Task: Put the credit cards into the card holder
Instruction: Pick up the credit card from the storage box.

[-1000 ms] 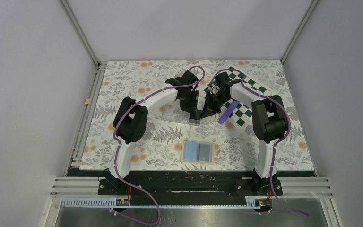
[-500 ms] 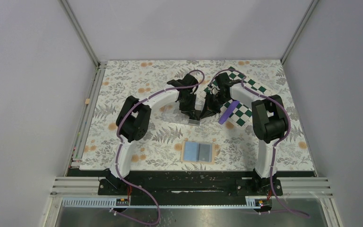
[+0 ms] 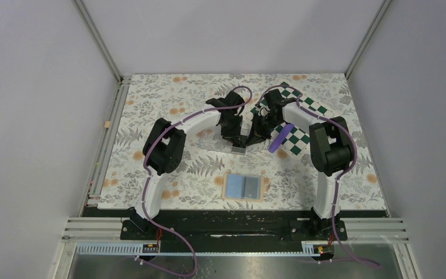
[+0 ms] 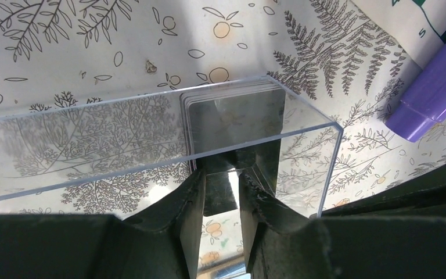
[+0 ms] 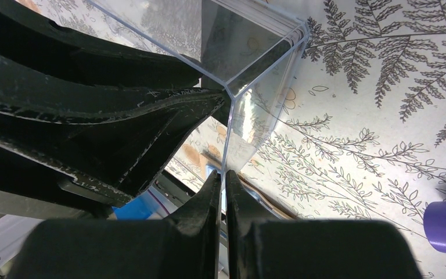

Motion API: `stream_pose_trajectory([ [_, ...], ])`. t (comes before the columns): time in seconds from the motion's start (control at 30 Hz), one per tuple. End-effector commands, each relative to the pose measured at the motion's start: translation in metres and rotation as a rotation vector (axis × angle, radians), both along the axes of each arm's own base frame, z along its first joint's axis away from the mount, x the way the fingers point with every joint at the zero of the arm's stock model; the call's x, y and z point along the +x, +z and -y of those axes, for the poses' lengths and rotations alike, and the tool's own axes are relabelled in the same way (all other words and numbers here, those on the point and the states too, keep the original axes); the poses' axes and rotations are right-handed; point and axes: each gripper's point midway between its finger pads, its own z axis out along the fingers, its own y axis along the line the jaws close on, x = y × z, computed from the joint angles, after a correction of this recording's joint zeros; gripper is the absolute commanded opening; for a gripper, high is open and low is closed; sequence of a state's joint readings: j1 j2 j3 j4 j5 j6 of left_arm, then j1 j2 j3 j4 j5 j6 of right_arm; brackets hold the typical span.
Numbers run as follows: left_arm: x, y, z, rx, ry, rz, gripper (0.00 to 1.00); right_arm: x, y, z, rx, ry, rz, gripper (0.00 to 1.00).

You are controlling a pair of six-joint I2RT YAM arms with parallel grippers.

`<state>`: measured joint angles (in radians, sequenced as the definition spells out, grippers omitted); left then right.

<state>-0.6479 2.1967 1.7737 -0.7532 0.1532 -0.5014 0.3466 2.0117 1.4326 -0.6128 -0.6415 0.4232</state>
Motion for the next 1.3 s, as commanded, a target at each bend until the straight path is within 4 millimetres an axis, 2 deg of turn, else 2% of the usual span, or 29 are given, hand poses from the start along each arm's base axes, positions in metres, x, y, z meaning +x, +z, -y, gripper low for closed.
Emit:
stream_pose_trajectory([
  [0.0, 0.006, 0.003, -0.010, 0.046, 0.007, 0.043, 0.29, -0.012, -0.014, 0.003, -0.031, 0.021, -0.048, 0.08],
  [0.3, 0.000, -0.015, -0.018, 0.099, 0.005, -0.001, 0.30, -0.014, -0.016, 0.004, -0.033, 0.024, -0.051, 0.08],
  [0.43, -0.001, -0.017, -0.016, 0.088, -0.001, -0.011, 0.20, -0.014, -0.016, 0.003, -0.031, 0.025, -0.054, 0.08],
  [0.53, -0.002, -0.014, -0.012, 0.067, -0.006, -0.010, 0.06, -0.013, -0.016, 0.003, -0.030, 0.024, -0.051, 0.08],
  [0.67, -0.003, -0.012, -0.005, 0.030, -0.016, -0.015, 0.03, -0.013, -0.016, 0.003, -0.031, 0.024, -0.052, 0.08],
  [0.97, -0.002, 0.013, 0.012, -0.085, -0.029, 0.011, 0.02, -0.013, -0.016, 0.003, -0.030, 0.025, -0.052, 0.08],
  [1.13, -0.003, 0.032, 0.014, -0.116, -0.032, 0.038, 0.02, -0.013, -0.016, 0.003, -0.030, 0.025, -0.052, 0.08],
  [1.27, -0.004, 0.039, 0.013, -0.122, -0.030, 0.049, 0.02, -0.014, -0.016, 0.003, -0.031, 0.023, -0.055, 0.08],
])
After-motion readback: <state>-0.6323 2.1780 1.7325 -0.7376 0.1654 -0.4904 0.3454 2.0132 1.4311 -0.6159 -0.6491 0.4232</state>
